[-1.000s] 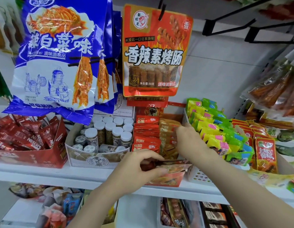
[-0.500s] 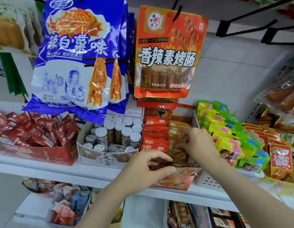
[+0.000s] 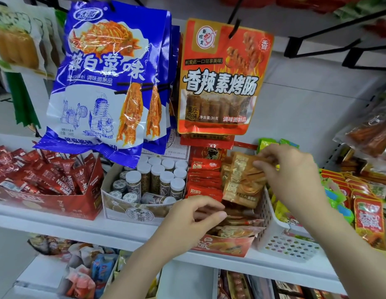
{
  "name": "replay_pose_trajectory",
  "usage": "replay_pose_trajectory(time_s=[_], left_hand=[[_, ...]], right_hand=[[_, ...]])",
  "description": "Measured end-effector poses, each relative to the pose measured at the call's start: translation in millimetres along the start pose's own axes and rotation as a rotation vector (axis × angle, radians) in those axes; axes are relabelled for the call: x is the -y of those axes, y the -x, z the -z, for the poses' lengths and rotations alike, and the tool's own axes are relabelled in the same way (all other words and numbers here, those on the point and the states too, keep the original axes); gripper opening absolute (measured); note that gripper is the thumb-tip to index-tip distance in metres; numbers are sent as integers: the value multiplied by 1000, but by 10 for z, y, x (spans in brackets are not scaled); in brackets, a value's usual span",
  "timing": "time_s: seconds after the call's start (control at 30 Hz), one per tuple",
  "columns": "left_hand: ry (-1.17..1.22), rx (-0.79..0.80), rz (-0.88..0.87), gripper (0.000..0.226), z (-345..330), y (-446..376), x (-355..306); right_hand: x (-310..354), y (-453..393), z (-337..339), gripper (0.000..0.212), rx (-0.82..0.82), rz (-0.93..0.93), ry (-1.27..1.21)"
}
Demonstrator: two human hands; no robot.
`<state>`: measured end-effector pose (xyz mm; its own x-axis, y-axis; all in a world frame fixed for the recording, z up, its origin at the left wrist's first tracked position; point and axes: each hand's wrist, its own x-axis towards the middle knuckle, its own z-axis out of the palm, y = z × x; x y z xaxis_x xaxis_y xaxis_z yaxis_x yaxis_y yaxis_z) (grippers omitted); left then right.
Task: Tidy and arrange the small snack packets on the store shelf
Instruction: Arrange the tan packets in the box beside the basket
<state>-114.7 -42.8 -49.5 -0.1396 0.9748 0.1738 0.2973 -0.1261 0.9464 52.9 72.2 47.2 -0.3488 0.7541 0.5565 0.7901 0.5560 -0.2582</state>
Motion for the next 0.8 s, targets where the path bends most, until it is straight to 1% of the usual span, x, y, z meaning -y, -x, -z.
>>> replay_pose_trajectory(time_s=[0.07,0.2,0.27,0.33,0.4,0.47,0.53,0.6,0.67,0.73,0.8], left_hand=[[-6,-64,-16,14,6,-23,-5],[1,-224,-38,15,34,-99,-36],[15,-253,-27,12,35,-125,-53],[-11,-259,-19,13,3,-142,-70],[-100,-278,-56,19,-42,-159,-76],[-328,-292,-150,19,-72,-190,-78],[-584,-263,-271,20,-83,-245,-95],[-743,-205,-342,27,-99,-319,-101],[-849,-134,-343,39,-156,-390,-100],[-921,-58,-305,54,-233,-467,-88],[-993,-10,-302,55,-297,-550,-75]], right_hand=[[-56,-38,145,8,-32,-22,-65],[-198,-28,272,15,-59,-110,-284],[-261,16,241,12,-14,-128,-336],[-313,77,210,10,-47,-113,-324],[-361,113,226,12,-152,-103,-361],[-422,127,271,15,-251,-120,-410],[-469,136,307,18,-308,-157,-476],[-481,150,306,19,-328,-166,-508],[-470,181,289,16,-346,-147,-500],[-472,218,270,11,-357,-133,-508],[-472,246,260,9,-349,-135,-498]])
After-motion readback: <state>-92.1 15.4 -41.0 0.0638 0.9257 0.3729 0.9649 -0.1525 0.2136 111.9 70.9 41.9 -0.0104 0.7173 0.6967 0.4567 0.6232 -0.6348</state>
